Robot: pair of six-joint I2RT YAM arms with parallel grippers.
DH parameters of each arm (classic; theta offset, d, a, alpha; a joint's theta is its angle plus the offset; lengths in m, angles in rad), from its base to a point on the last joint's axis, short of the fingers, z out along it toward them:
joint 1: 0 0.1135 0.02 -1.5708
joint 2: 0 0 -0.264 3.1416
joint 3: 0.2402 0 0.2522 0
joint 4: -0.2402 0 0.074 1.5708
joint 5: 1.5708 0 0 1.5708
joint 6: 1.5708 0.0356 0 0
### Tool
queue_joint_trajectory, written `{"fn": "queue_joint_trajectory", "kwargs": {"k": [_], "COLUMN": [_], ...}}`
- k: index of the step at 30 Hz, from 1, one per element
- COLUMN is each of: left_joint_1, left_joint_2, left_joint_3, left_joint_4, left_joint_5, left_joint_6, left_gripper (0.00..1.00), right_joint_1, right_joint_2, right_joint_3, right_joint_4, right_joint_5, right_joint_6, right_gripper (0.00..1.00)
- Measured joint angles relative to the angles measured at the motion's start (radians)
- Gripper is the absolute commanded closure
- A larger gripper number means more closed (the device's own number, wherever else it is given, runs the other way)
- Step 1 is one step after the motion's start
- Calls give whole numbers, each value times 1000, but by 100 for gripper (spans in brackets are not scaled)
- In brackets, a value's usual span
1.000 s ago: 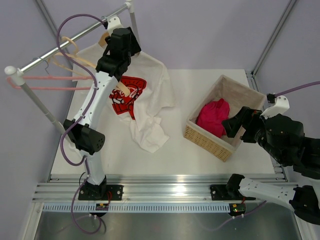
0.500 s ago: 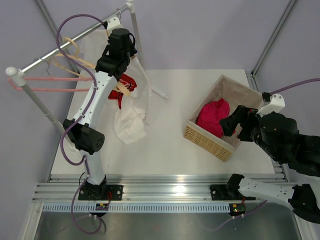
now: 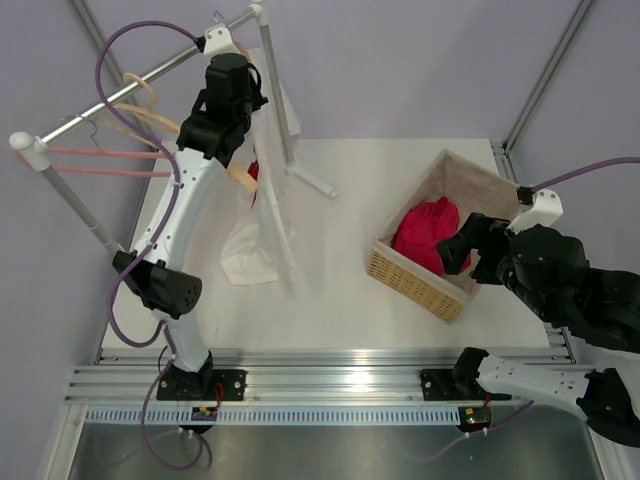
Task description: Remove the t-shirt from the hanger
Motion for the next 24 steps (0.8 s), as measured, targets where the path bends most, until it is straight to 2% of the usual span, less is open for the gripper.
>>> {"fn": "queue_joint_trajectory", "kwargs": {"k": [13,24], "left_joint_1": [0,-9], "left_joint_2": [-106,-232], "left_joint_3": [-18,-143], "left_joint_4": [-5,-22], "left_joint_5": [43,134], "left_joint_6": [45,37], "left_gripper": [100,100], "right_joint_1": [0,0], "right_joint_2": [-33,-72], "right_joint_3": [-21,-74], "right_joint_4": [28,90], "right_joint_5": [1,0], "right_joint_6": [-14,-23], "right_gripper": [1,1]}}
